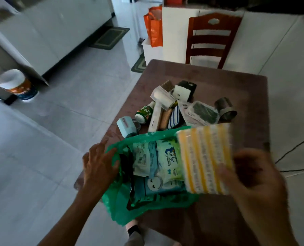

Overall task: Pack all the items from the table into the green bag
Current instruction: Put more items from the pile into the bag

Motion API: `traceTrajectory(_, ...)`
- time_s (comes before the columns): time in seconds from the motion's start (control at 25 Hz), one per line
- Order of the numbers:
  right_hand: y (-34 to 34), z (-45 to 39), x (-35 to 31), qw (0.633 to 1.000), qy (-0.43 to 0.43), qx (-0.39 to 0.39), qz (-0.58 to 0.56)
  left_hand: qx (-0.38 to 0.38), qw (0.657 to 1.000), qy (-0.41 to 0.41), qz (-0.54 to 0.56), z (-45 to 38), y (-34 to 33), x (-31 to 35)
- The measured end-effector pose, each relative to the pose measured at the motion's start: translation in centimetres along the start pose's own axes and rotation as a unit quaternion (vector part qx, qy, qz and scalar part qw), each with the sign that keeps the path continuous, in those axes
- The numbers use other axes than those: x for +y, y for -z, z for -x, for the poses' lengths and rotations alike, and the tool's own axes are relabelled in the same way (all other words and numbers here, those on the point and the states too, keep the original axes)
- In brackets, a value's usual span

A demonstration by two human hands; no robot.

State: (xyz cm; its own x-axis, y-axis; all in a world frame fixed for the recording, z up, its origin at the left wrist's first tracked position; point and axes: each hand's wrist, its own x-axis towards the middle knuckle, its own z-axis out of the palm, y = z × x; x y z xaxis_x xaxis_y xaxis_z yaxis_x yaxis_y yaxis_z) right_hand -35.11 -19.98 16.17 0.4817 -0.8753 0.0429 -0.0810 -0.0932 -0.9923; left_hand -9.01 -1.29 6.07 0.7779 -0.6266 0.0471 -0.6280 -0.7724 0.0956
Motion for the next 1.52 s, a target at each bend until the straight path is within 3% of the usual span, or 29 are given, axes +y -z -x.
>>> traceTrajectory(0.12,-7.3,-1.1,1.4,0.949,0.105,-0.201,0.219,0.006,0.995,0.012,0.102,-1.1,-0.3,-0.7)
traceTrajectory(0.24,-13.3,-4.6,6.1,0.862,0.108,-0.276,0.410,0.036,0.985,0.007,0.166,-2.2,-0.9,-1.5)
traceTrajectory(0.32,-14.9,-6.0,8.1,0.804,0.132,-0.219,0.537,0.022,0.980,0.002,0.197,-2.9,-0.6,-2.6)
traceTrajectory(0.4,-13.7,-6.4,8.4,0.781,0.161,-0.104,0.594,-0.053,0.977,-0.008,0.208,-2.9,-0.4,-4.0)
traceTrajectory(0.44,-12.2,-6.2,8.6,0.778,0.138,-0.066,0.609,-0.118,0.975,-0.014,0.189,-2.3,-0.5,-4.5)
traceTrajectory(0.52,-8.5,-6.6,9.1,0.756,-0.014,-0.062,0.651,-0.231,0.963,-0.019,0.141,-0.6,-0.7,-4.9)
traceTrajectory(0.6,-5.7,-7.3,10.1,0.722,-0.190,-0.084,0.660,-0.234,0.956,0.016,0.174,0.5,-0.9,-4.4)
traceTrajectory(0.64,-5.2,-7.5,10.6,0.735,-0.232,-0.094,0.630,-0.217,0.954,0.039,0.205,0.8,-0.8,-4.0)
traceTrajectory(0.76,-5.3,-6.9,8.6,0.883,-0.244,-0.053,0.397,-0.183,0.947,0.053,0.259,0.5,0.4,-2.8)
traceTrajectory(0.84,-4.1,-7.3,5.8,0.925,-0.226,0.038,0.302,-0.172,0.933,0.051,0.311,-0.2,2.3,-2.0)
traceTrajectory(0.88,-2.9,-8.1,4.1,0.929,-0.178,0.092,0.311,-0.162,0.924,0.050,0.344,-0.8,3.2,-1.8)
traceTrajectory(0.96,-0.6,-10.0,1.6,0.919,-0.103,0.150,0.351,-0.138,0.909,0.041,0.391,-2.0,4.3,-1.0)
traceTrajectory(1.12,1.8,-11.5,1.2,0.878,-0.109,0.098,0.455,-0.192,0.905,-0.020,0.379,-1.2,2.5,2.3)
traceTrajectory(1.24,4.1,-12.4,1.1,0.856,-0.051,0.177,0.483,-0.128,0.902,-0.059,0.408,-1.2,1.5,4.7)
traceTrajectory(1.28,4.6,-12.9,1.3,0.848,-0.049,0.172,0.499,-0.117,0.905,-0.077,0.402,-1.3,1.5,5.1)
traceTrajectory(1.4,2.8,-12.1,3.3,0.764,-0.070,0.010,0.642,-0.153,0.946,-0.106,0.264,-0.9,0.4,5.3)
traceTrajectory(1.52,-1.0,-9.6,7.6,0.714,0.109,-0.163,0.673,-0.188,0.953,-0.083,0.224,1.2,-1.3,4.2)
